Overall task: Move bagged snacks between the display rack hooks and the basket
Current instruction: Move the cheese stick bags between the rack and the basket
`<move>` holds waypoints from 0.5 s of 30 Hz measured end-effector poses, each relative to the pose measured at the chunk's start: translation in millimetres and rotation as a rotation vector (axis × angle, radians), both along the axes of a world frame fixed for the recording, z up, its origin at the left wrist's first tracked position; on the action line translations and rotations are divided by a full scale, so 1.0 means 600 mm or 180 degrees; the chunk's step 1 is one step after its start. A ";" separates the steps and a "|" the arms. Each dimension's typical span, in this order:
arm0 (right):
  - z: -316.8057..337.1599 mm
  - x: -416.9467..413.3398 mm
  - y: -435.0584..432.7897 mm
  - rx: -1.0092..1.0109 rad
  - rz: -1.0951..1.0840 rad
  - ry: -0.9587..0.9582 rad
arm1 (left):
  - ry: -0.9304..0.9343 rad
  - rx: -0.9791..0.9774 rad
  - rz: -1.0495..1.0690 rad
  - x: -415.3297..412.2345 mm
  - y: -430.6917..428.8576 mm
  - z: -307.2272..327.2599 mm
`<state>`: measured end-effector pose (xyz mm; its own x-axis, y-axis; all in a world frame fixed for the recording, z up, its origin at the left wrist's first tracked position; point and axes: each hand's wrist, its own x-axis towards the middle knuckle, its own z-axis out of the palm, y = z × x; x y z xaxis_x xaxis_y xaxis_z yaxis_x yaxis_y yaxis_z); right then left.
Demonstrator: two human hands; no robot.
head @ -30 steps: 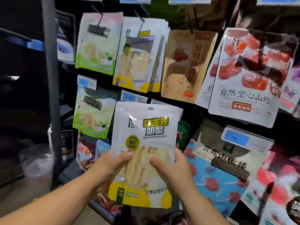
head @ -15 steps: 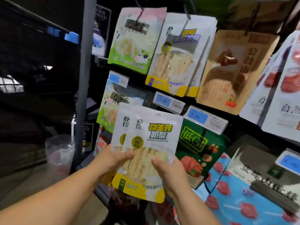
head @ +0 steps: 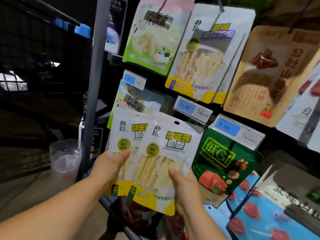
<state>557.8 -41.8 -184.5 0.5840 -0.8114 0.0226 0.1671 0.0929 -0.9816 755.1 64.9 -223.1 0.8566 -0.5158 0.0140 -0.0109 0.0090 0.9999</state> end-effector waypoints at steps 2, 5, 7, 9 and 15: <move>0.004 0.001 -0.007 -0.0089 -0.0072 -0.0011 | -0.0108 0.0097 0.0272 0.010 0.002 -0.002; 0.009 0.009 -0.016 -0.0233 -0.0304 0.0004 | -0.0174 0.0163 0.0507 0.022 0.010 -0.001; 0.011 0.013 -0.023 -0.0278 -0.0422 -0.0003 | -0.0201 0.0167 0.0611 0.028 0.012 -0.001; 0.011 0.017 -0.030 -0.0289 -0.0491 -0.0006 | -0.0207 0.0149 0.0664 0.031 0.015 0.002; 0.005 0.026 -0.039 -0.0350 -0.0624 0.0059 | -0.0208 0.0121 0.0682 0.031 0.019 0.007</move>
